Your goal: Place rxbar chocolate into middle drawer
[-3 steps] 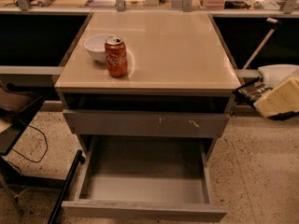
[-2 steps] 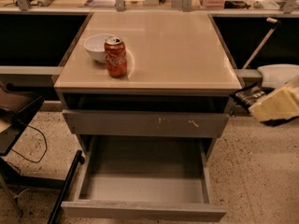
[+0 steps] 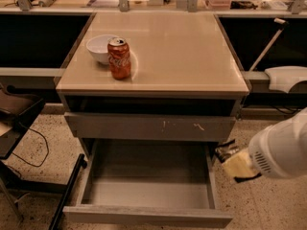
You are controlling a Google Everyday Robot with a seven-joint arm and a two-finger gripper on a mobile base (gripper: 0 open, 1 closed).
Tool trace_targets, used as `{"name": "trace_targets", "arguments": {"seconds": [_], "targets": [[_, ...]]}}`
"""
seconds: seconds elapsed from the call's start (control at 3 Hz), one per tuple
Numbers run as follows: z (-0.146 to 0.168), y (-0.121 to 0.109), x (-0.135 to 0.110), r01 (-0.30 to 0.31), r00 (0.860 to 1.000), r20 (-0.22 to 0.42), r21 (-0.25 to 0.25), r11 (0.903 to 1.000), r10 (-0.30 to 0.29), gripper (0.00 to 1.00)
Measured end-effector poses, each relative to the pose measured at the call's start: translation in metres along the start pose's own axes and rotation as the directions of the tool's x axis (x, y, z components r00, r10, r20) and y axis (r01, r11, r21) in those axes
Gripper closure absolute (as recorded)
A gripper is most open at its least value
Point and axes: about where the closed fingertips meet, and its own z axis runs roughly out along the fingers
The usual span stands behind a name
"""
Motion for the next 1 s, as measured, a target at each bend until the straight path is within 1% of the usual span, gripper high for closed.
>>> {"name": "trace_targets", "arguments": {"seconds": [0.33, 0.67, 1.0], "targets": [[0.007, 0.019, 0.004, 0.042, 0.999, -0.017, -0.004, 0.9991, -0.042, 1.00], [0.007, 0.011, 0.005, -0.005, 1.000, 0.021, 0.031, 0.9995, 0.005, 1.00], [0.050, 0.011, 0.007, -0.071, 0.994, 0.085, 0.079, 0.9943, 0.064, 1.00]]}}
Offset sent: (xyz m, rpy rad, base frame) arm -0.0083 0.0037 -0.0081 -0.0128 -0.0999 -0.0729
